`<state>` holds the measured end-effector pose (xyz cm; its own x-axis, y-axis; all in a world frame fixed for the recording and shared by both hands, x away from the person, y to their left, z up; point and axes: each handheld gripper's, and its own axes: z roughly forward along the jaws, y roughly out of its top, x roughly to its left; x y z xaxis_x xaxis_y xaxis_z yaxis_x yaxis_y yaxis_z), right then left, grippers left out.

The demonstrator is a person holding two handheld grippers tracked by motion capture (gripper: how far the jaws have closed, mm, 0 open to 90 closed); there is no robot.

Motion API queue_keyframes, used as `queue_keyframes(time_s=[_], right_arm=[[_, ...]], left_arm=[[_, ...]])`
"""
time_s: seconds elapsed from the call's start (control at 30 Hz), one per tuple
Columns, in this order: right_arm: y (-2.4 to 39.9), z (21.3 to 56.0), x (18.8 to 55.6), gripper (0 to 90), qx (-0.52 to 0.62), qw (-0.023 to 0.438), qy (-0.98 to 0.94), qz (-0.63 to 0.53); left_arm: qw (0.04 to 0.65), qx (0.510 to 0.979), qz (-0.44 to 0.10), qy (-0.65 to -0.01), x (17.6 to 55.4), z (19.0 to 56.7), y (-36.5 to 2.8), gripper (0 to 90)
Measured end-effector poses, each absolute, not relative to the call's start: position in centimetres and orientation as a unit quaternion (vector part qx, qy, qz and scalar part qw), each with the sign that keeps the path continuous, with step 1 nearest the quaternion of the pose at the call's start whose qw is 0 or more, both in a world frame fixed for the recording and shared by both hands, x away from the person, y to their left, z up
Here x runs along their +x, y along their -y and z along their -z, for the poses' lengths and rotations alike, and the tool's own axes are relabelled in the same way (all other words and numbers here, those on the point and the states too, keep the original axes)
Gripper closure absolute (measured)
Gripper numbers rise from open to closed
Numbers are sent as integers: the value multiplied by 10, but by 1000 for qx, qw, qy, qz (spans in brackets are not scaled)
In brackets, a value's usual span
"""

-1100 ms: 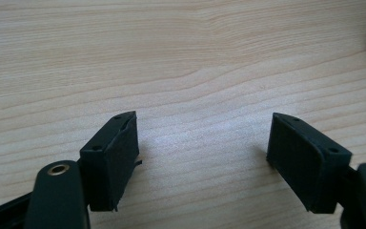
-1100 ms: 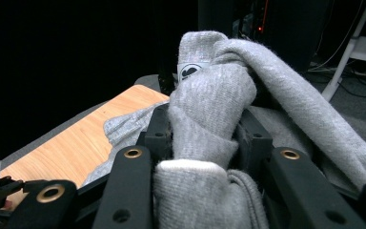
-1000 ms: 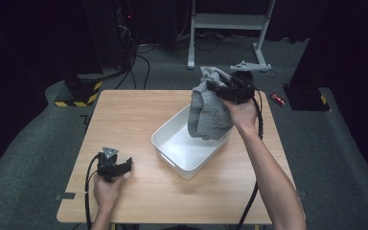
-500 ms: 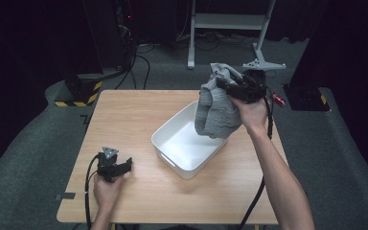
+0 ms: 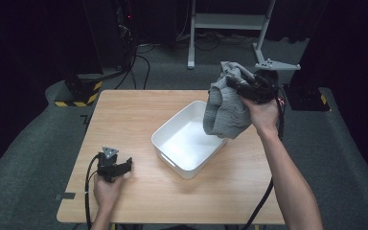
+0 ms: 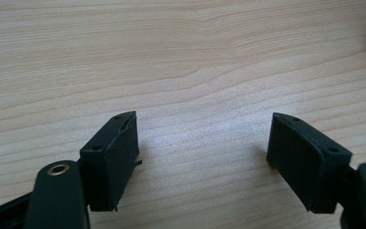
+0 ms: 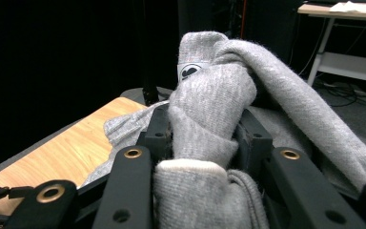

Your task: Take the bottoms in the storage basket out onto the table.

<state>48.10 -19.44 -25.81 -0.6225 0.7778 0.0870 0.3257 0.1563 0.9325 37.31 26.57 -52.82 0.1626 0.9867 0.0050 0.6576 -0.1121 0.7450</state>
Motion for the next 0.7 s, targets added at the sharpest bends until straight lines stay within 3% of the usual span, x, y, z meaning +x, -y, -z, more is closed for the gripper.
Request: queue_keyframes(time_s=[0.7], right_arm=[[237, 250, 468, 646, 399, 243, -711, -525]], left_arm=[[309, 696, -266, -590, 373, 528, -266, 260]])
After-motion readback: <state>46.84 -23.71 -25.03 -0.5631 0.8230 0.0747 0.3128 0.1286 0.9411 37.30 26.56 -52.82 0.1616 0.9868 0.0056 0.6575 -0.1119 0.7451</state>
